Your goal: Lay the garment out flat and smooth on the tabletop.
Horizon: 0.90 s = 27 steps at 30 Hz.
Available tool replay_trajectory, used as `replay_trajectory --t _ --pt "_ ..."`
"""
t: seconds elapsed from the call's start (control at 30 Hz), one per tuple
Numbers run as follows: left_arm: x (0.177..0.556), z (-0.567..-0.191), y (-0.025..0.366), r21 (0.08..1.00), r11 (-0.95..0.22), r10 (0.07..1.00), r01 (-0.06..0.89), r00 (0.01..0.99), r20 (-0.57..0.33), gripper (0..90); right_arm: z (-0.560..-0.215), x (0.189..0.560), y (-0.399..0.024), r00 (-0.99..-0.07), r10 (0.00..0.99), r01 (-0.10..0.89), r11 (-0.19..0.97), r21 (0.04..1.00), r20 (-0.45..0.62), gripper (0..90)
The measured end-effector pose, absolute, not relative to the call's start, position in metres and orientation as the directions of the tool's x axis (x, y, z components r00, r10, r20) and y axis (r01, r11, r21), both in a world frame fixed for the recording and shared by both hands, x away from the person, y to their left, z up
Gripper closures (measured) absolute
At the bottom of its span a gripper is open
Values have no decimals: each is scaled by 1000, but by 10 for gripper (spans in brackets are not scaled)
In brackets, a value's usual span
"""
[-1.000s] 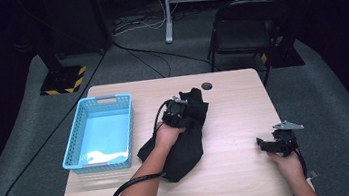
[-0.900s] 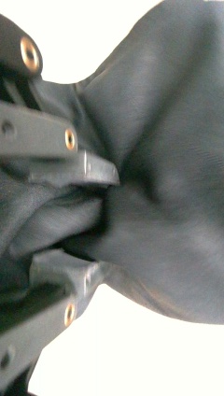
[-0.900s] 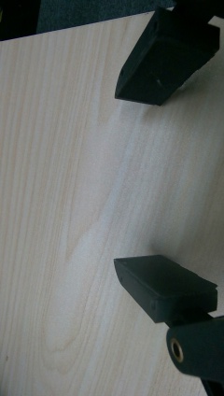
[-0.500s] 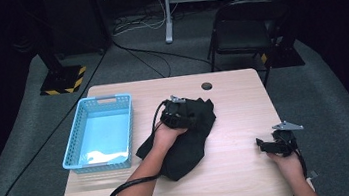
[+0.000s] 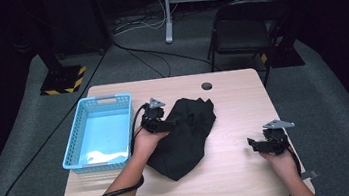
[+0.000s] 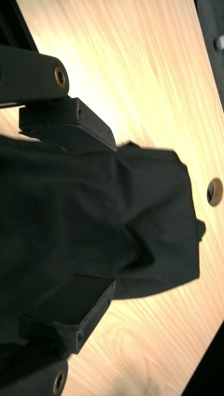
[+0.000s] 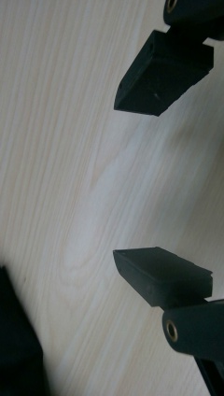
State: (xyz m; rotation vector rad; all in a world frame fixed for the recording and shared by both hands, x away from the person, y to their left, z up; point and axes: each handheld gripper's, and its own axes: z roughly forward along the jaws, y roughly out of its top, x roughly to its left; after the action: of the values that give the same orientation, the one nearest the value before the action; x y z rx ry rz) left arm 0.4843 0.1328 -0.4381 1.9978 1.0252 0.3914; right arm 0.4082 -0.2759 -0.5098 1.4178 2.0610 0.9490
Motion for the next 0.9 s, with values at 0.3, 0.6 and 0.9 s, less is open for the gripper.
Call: replay_trajectory --t 0.3,0.6,0.9 --pt "473 -434 162 802 -289 796 522 597 -103 307 -484 412 -233 -467 882 562 241 791 63 272" --pt "460 -444 180 815 -242 797 526 587 -142 332 -465 417 -177 -578 812 512 284 810 81 292" --pt "455 -454 190 820 -175 806 545 557 -198 284 -462 420 -142 -639 764 496 319 807 90 295"
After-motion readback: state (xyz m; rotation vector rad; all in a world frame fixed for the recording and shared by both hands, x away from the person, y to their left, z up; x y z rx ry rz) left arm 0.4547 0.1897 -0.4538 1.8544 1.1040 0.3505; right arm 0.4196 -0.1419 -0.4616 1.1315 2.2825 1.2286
